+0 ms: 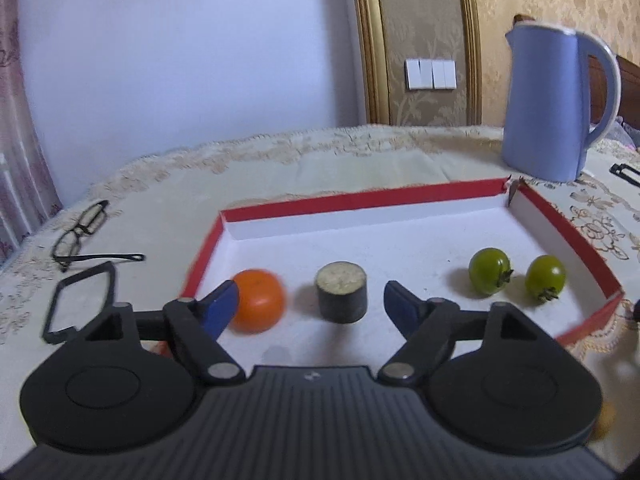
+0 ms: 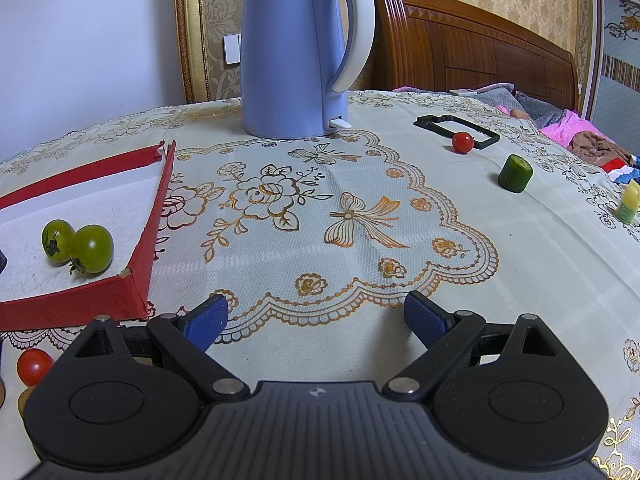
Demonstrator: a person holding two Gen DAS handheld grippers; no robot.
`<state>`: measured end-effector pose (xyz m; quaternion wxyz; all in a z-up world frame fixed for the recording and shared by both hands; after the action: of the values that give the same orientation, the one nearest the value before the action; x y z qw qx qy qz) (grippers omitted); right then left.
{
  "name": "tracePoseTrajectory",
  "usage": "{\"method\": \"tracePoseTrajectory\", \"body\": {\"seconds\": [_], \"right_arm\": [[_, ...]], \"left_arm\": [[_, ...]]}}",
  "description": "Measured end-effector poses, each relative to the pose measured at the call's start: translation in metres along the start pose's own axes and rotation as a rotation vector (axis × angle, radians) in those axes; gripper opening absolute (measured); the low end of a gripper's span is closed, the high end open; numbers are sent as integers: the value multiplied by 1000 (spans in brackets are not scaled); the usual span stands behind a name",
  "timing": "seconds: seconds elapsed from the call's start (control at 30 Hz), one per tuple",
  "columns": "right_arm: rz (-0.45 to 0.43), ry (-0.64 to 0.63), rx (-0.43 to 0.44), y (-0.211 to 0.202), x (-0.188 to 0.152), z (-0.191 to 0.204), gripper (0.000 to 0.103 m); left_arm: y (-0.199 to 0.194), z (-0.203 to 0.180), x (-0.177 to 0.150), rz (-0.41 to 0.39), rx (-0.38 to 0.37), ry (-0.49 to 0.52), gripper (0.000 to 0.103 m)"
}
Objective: Organize fruits
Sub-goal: 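Move the right tool toward the brown kiwi-like fruit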
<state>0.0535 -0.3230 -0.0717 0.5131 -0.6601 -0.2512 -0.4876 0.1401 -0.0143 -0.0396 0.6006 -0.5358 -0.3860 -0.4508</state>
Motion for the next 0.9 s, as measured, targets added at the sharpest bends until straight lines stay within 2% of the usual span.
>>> {"method": "tracePoseTrajectory", "body": {"seconds": [0.27, 0.43, 0.57, 0.77, 0.9], "right_arm": [[0, 0, 0, 0, 0, 0, 95], [-22, 38, 23, -6, 1, -3, 96], [-88, 84, 168, -39, -3, 4, 96], [-167, -69, 323, -93, -13, 40, 95], [-162, -121, 415, -112, -19, 69, 95]], "left_arm": [[-30, 34, -12, -8, 76, -6, 87], [-39, 56, -25, 19, 82, -55, 89], [-44, 70, -32, 25, 73, -97, 89], [-45, 75, -47, 36, 36, -118, 93], [-44, 71, -54, 49, -3, -136, 96]]}}
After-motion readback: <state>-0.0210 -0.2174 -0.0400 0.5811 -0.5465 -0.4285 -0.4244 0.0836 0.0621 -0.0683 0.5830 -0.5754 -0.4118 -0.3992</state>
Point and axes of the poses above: each gripper's, at about its wrist camera, not at the fingertips, and y roughly the way its jaws point, z to its left, x to its top, the point moved 8 cm from there along y, roughly the way its jaws point, and after that the axes turned 12 degrees about -z, right-handed, at the moved point
